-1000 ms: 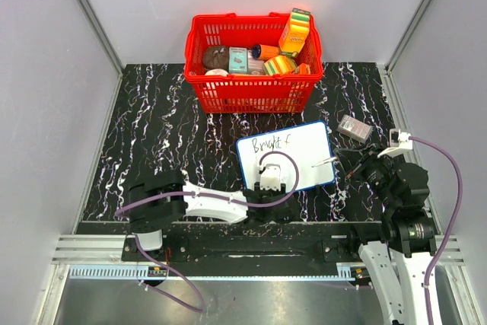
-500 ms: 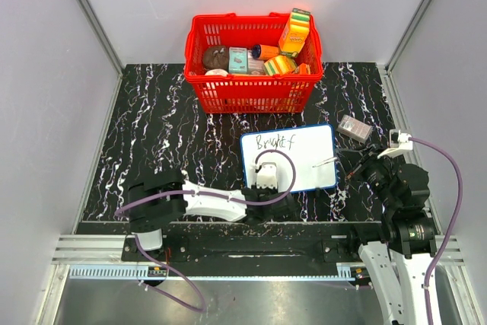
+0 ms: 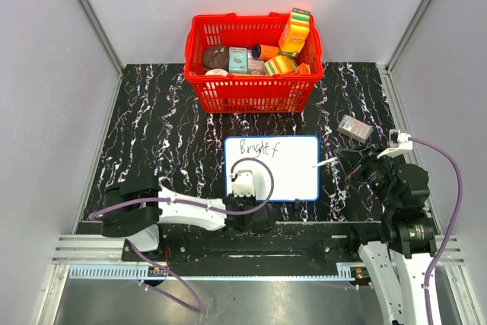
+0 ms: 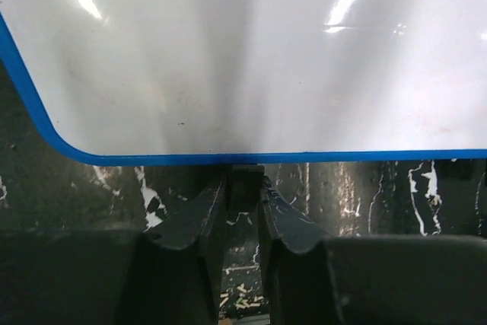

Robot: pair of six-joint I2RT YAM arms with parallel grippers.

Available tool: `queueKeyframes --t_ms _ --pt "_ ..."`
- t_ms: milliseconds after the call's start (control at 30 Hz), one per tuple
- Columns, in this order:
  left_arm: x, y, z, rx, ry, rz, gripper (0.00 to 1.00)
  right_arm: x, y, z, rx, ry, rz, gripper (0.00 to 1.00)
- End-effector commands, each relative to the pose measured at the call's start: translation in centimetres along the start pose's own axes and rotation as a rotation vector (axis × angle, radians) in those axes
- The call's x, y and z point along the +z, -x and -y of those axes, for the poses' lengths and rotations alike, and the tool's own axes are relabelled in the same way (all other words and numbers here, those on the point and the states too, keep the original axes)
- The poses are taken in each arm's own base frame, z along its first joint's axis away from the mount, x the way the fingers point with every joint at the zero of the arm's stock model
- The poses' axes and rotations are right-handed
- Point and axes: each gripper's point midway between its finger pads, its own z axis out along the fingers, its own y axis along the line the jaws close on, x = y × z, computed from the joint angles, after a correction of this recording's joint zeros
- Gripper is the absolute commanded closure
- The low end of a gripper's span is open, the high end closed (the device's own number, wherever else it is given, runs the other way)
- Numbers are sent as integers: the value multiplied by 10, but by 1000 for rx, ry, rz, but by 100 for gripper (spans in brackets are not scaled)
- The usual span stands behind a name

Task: Write a sentence on the whiteboard
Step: Move the whiteboard stand to the corner of the board.

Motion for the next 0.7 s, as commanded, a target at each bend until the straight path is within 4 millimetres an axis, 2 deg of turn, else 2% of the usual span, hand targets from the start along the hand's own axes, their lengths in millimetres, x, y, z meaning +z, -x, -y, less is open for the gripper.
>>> queueKeyframes --t_ms 0,67,133,167,200,300,333,400,433,600,667 --pt "-7 -23 -43 60 135 -40 100 0 3 -2 -10 10 14 100" --pt "-7 -28 -38 101 126 -31 100 0 2 0 -9 5 13 100" --pt "-10 -27 -23 116 104 -23 100 1 2 0 -7 5 10 100" --pt "-9 -28 -24 144 119 -19 96 0 2 -1 -8 9 13 100" --pt "-13 -28 -14 152 101 -16 88 0 3 -2 -8 10 14 100" --pt "-20 -27 -7 183 92 -4 62 -1 4 -3 -9 11 20 100" --pt "-24 -25 -5 184 81 -2 38 -2 5 -3 -9 13 22 100" --pt "-32 -24 -5 198 69 -4 23 -1 4 -3 -6 15 17 100" --pt "-39 -20 -2 202 41 -3 19 -1 3 -3 -2 14 16 100" --pt "-68 -12 -4 227 -56 -8 15 1 1 -2 3 15 8 100" --pt "-82 1 -1 230 -121 -5 13 2 1 -2 4 18 7 100"
